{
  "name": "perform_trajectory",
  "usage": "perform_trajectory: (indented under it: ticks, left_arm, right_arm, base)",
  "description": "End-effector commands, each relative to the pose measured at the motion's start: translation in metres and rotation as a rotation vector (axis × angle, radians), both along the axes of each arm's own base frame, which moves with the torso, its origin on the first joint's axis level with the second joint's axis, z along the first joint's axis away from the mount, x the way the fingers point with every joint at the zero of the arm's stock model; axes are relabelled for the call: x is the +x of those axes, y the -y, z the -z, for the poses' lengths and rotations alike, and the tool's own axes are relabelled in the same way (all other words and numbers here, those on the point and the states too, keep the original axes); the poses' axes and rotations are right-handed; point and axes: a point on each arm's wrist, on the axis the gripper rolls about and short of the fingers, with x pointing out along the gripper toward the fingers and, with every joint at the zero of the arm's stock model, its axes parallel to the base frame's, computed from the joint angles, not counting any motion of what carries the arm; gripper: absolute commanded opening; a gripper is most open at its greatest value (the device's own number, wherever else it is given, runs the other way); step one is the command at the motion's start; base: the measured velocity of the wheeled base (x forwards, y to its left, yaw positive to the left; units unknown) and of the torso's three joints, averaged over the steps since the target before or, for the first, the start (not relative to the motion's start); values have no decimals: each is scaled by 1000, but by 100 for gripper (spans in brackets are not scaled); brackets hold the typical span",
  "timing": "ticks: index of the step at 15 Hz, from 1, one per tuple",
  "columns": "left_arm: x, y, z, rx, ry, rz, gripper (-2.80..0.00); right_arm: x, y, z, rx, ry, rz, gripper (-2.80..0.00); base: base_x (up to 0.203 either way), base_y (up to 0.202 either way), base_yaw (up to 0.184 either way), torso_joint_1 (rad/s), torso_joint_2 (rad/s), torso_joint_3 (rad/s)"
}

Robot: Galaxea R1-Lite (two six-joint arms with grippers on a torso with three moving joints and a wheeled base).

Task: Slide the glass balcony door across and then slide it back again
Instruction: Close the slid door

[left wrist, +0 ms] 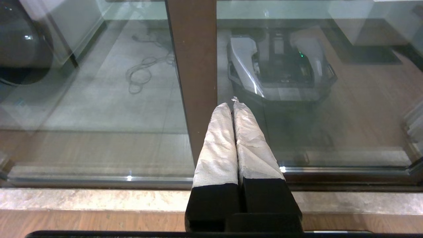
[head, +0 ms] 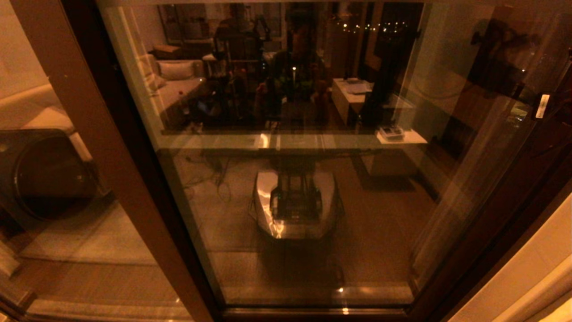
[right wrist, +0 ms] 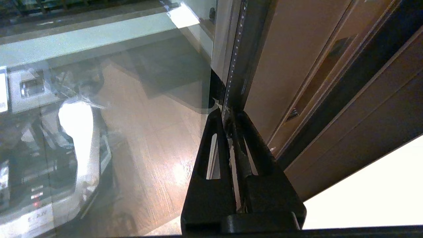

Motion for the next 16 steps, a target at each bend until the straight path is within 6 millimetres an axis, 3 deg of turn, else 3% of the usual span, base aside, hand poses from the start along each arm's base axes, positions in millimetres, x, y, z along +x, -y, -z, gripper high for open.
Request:
perform_trajectory:
  ticks: [1, 16]
  left_arm:
    - [0, 0, 0, 0, 1, 0, -280]
    - [0, 0, 0, 0, -1, 0, -280]
  right_arm:
    - [2, 2, 1, -2, 3, 7, -280]
    - [3, 11, 5, -1, -9, 25, -280]
  base:
    - [0, 0, 0, 0, 0, 0]
    - [0, 0, 0, 0, 0, 0]
